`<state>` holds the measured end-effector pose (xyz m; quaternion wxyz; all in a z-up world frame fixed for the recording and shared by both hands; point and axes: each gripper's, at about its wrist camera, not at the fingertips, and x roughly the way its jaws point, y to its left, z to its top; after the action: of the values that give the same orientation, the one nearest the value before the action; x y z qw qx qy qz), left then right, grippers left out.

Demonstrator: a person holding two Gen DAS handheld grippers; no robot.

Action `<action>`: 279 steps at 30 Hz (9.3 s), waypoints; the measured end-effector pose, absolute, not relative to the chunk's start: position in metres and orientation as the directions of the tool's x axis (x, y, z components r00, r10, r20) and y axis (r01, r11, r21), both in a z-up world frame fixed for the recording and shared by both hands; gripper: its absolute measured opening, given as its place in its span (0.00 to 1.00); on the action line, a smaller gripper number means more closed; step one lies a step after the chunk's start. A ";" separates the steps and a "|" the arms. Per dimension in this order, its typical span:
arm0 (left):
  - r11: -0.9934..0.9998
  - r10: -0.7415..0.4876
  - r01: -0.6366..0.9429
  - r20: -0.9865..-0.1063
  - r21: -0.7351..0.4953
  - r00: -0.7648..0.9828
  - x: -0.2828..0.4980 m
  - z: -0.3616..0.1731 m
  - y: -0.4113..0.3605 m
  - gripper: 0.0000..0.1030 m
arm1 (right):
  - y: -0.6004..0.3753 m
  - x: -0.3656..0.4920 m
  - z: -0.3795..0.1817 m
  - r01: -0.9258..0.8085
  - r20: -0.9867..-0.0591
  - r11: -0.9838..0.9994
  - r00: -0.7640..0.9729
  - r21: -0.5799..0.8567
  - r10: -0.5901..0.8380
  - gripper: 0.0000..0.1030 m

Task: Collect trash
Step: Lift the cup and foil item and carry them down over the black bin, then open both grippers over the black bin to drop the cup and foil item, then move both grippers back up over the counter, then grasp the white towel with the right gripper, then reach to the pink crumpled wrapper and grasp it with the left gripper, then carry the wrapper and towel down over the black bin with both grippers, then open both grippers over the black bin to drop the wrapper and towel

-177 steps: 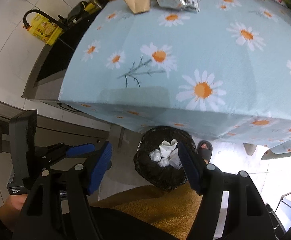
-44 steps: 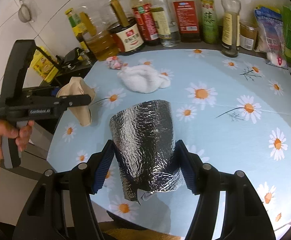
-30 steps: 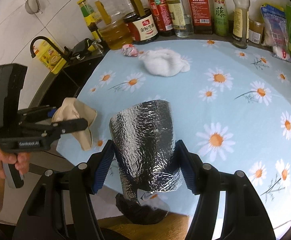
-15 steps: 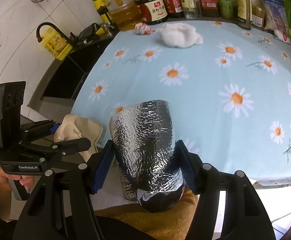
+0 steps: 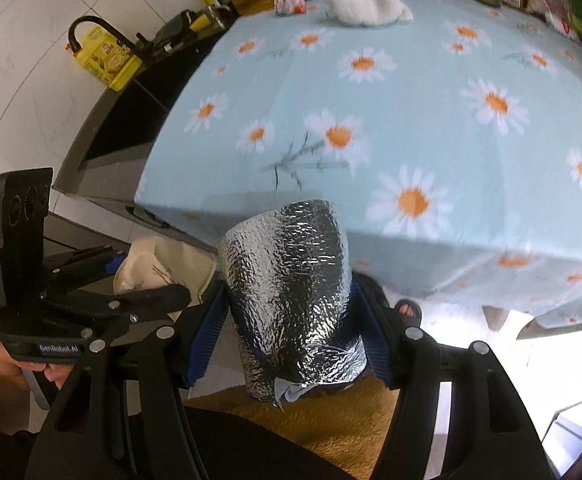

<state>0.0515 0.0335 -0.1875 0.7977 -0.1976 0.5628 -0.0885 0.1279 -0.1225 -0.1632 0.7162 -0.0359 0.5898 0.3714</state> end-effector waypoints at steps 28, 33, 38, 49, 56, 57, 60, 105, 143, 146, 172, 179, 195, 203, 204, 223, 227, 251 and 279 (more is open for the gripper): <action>0.862 -0.404 -0.218 -0.879 -0.458 0.252 0.036 -0.234 0.039 0.77 | -0.129 0.132 -0.190 -0.463 -0.851 0.739 -0.068 0.489 0.521 0.71; 0.863 -0.394 -0.227 -0.882 -0.451 0.258 0.037 -0.233 0.041 0.77 | -0.130 0.135 -0.190 -0.452 -0.850 0.743 -0.070 0.493 0.522 0.71; 0.862 -0.391 -0.225 -0.879 -0.453 0.273 0.041 -0.227 0.042 0.77 | -0.131 0.137 -0.186 -0.454 -0.847 0.741 -0.060 0.494 0.528 0.71; 0.865 -0.371 -0.214 -0.865 -0.454 0.337 0.047 -0.197 0.052 0.77 | -0.133 0.149 -0.166 -0.474 -0.832 0.728 -0.019 0.495 0.554 0.71; 0.867 -0.343 -0.206 -0.843 -0.453 0.414 0.062 -0.167 0.060 0.77 | -0.128 0.168 -0.137 -0.536 -0.817 0.709 0.060 0.458 0.574 0.76; 0.868 -0.339 -0.204 -0.840 -0.453 0.424 0.065 -0.163 0.060 0.77 | -0.127 0.171 -0.134 -0.541 -0.816 0.707 0.066 0.455 0.575 0.76; 0.870 -0.327 -0.198 -0.829 -0.451 0.453 0.074 -0.152 0.063 0.77 | -0.123 0.183 -0.127 -0.560 -0.816 0.705 0.086 0.435 0.572 0.76; 0.896 -0.049 -0.359 -0.860 -0.263 0.509 0.244 -0.095 0.117 0.77 | -0.021 0.423 -0.155 -0.803 -0.843 0.562 0.152 0.198 0.515 0.65; 0.950 0.023 -0.294 -0.910 -0.110 0.413 0.396 -0.146 0.156 0.77 | -0.118 0.386 -0.115 -0.736 -0.787 0.620 0.200 0.273 0.584 0.21; 0.955 0.025 -0.279 -0.911 -0.100 0.412 0.408 -0.152 0.162 0.77 | -0.124 0.382 -0.119 -0.722 -0.794 0.635 0.200 0.276 0.574 0.22; 0.984 0.006 -0.166 -0.905 -0.071 0.425 0.417 -0.171 0.172 0.55 | -0.121 0.365 -0.115 -0.692 -0.801 0.661 0.204 0.288 0.563 0.22; 0.983 -0.028 -0.145 -0.883 -0.109 0.469 0.376 -0.152 0.155 0.55 | -0.122 0.351 -0.109 -0.669 -0.800 0.686 0.227 0.286 0.556 0.22; 0.980 -0.110 -0.079 -0.831 -0.181 0.545 0.249 -0.103 0.119 0.55 | -0.120 0.279 -0.094 -0.668 -0.788 0.691 0.256 0.275 0.561 0.22; 0.980 -0.138 -0.042 -0.811 -0.196 0.568 0.178 -0.090 0.101 0.55 | -0.119 0.226 -0.085 -0.666 -0.777 0.693 0.270 0.276 0.569 0.22; 0.979 -0.142 -0.038 -0.809 -0.199 0.570 0.170 -0.089 0.100 0.55 | -0.119 0.221 -0.084 -0.666 -0.775 0.691 0.268 0.280 0.572 0.22; 0.963 -0.238 0.019 -0.815 -0.269 0.529 0.048 -0.113 0.065 0.55 | -0.122 0.116 -0.104 -0.623 -0.804 0.723 0.243 0.299 0.543 0.23; 0.958 -0.255 0.014 -0.827 -0.287 0.501 0.038 -0.127 0.055 0.55 | -0.123 0.106 -0.113 -0.619 -0.815 0.720 0.214 0.314 0.539 0.23; 0.923 -0.301 -0.147 -0.904 -0.356 0.304 0.040 -0.218 0.030 0.55 | -0.145 0.133 -0.173 -0.596 -0.855 0.693 0.021 0.405 0.518 0.22; 0.922 -0.259 -0.212 -0.921 -0.326 0.289 0.048 -0.220 -0.008 0.62 | -0.172 0.141 -0.166 -0.622 -0.822 0.639 -0.012 0.452 0.570 0.26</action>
<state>0.0476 -0.0078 -0.2198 0.7782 -0.1975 0.5960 -0.0154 0.1409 -0.1718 -0.1663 0.7024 -0.0230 0.5712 0.4241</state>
